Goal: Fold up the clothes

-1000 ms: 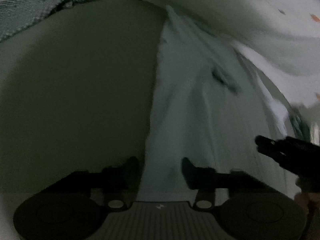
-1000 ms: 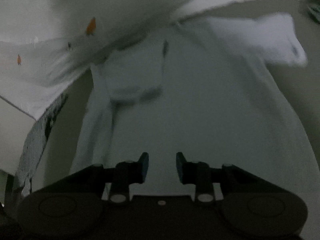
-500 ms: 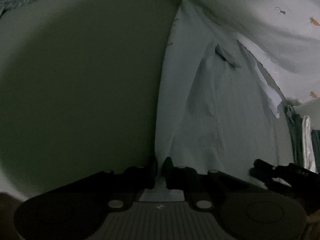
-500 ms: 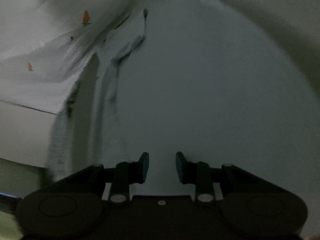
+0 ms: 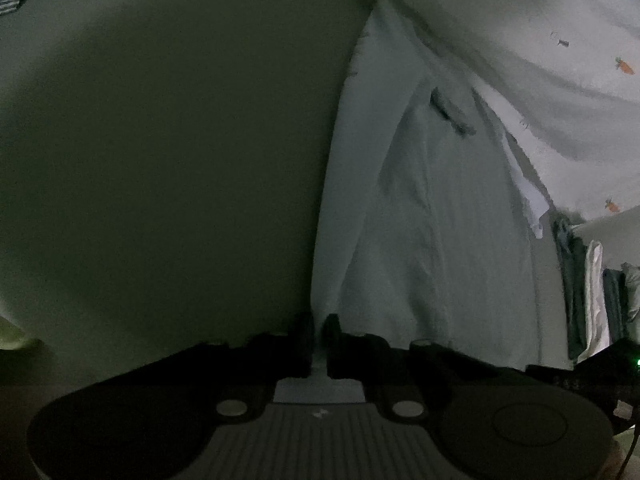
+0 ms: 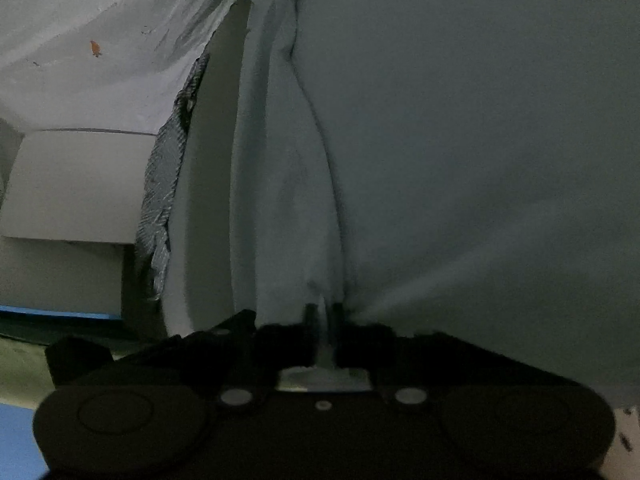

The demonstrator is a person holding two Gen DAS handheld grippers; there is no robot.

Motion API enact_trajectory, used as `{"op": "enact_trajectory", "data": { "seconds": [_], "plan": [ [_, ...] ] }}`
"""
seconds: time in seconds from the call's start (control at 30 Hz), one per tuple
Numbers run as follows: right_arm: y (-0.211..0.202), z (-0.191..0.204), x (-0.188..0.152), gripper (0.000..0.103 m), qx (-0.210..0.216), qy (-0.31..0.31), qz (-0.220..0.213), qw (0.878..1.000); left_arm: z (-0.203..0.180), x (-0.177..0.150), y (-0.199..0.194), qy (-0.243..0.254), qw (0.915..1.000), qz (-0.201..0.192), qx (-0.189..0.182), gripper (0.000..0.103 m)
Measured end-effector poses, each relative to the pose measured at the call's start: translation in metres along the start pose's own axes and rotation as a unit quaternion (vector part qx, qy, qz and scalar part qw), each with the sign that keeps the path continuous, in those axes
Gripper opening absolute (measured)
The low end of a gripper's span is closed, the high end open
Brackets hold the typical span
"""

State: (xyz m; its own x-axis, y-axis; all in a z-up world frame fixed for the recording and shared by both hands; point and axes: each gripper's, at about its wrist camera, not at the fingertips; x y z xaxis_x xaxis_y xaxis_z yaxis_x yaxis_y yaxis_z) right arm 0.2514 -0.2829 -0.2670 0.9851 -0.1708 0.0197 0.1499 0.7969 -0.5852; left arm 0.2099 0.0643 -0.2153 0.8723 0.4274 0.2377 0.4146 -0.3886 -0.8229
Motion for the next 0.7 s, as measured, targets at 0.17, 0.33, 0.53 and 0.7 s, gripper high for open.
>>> {"op": "enact_trajectory", "data": {
  "seconds": [0.17,0.33,0.53,0.7],
  "plan": [
    [-0.005,-0.029,-0.007,0.005,0.054,0.068,0.011,0.996,0.006,-0.002,-0.009,-0.010,0.9993,0.014,0.032,0.005],
    [-0.004,-0.026,0.000,0.010,-0.007,0.059,0.039,0.998,0.006,-0.002,-0.008,-0.010,0.9984,0.030,0.047,0.010],
    [-0.043,-0.014,0.027,0.045,-0.049,0.030,-0.015,0.998,-0.002,0.013,-0.024,-0.007,0.9980,0.010,0.062,0.019],
    [-0.083,-0.025,0.063,0.045,-0.102,0.020,-0.115,0.988,-0.013,0.045,-0.019,-0.001,0.9979,-0.021,0.062,0.026]
  ]
}}
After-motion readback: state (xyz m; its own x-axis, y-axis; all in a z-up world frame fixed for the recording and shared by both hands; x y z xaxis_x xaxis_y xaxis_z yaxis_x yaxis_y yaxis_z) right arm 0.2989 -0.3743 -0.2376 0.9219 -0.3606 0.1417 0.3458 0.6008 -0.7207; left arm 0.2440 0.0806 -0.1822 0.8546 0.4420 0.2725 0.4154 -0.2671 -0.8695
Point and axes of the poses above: each gripper's, at about its wrist camera, not at the fingertips, and y roughly the way its jaws point, z to its left, x to its top, and after that the axes turned 4 degrees about z, right-handed
